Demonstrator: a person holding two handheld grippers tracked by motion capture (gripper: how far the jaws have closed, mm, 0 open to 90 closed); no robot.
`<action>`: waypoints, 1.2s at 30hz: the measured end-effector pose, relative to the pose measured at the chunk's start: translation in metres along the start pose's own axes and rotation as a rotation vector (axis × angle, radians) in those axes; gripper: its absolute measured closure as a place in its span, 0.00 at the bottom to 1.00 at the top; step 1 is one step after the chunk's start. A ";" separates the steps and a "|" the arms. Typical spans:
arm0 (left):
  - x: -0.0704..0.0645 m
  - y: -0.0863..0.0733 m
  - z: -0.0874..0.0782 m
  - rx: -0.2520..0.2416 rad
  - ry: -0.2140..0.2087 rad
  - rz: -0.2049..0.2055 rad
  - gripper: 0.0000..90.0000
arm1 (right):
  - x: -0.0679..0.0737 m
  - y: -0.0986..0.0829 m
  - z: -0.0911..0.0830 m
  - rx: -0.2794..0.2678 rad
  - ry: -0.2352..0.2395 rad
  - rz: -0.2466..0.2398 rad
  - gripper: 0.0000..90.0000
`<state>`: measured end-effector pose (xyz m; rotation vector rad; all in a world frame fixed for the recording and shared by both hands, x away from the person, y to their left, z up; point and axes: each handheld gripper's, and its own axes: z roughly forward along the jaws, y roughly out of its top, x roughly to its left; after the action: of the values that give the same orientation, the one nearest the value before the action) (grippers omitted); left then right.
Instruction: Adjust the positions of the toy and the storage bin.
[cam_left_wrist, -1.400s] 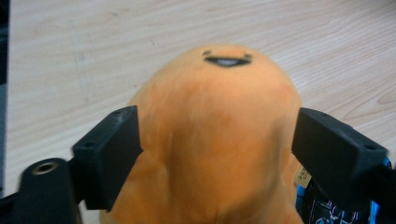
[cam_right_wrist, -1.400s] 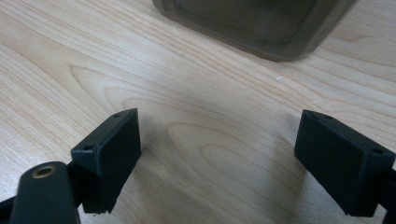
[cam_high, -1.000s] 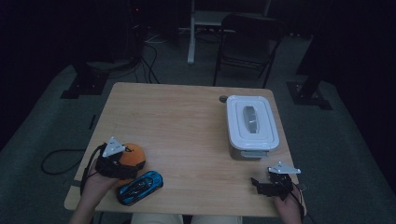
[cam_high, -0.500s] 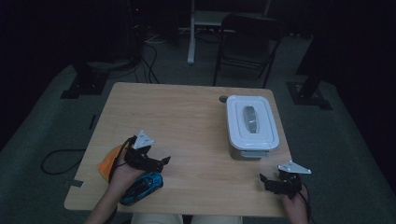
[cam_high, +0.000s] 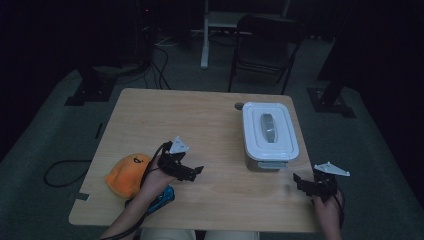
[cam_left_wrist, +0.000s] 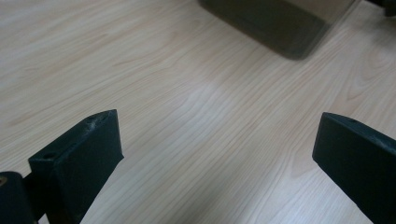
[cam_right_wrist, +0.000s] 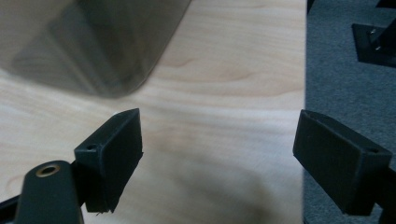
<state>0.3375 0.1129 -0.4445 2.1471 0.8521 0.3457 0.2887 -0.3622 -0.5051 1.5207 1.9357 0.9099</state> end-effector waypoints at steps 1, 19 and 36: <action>0.000 0.002 0.004 0.005 -0.002 0.004 0.02 | -0.002 0.004 0.001 -0.008 -0.009 0.001 0.17; -0.003 0.039 0.072 0.030 -0.056 -0.005 0.02 | -0.013 0.028 0.022 -0.050 -0.043 0.014 0.16; -0.002 0.065 0.124 0.059 -0.044 0.004 0.02 | -0.022 0.047 0.045 -0.039 -0.023 0.013 0.16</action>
<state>0.4272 0.0099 -0.4766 2.2027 0.8427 0.2771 0.3571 -0.3679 -0.4986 1.5173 1.8831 0.9262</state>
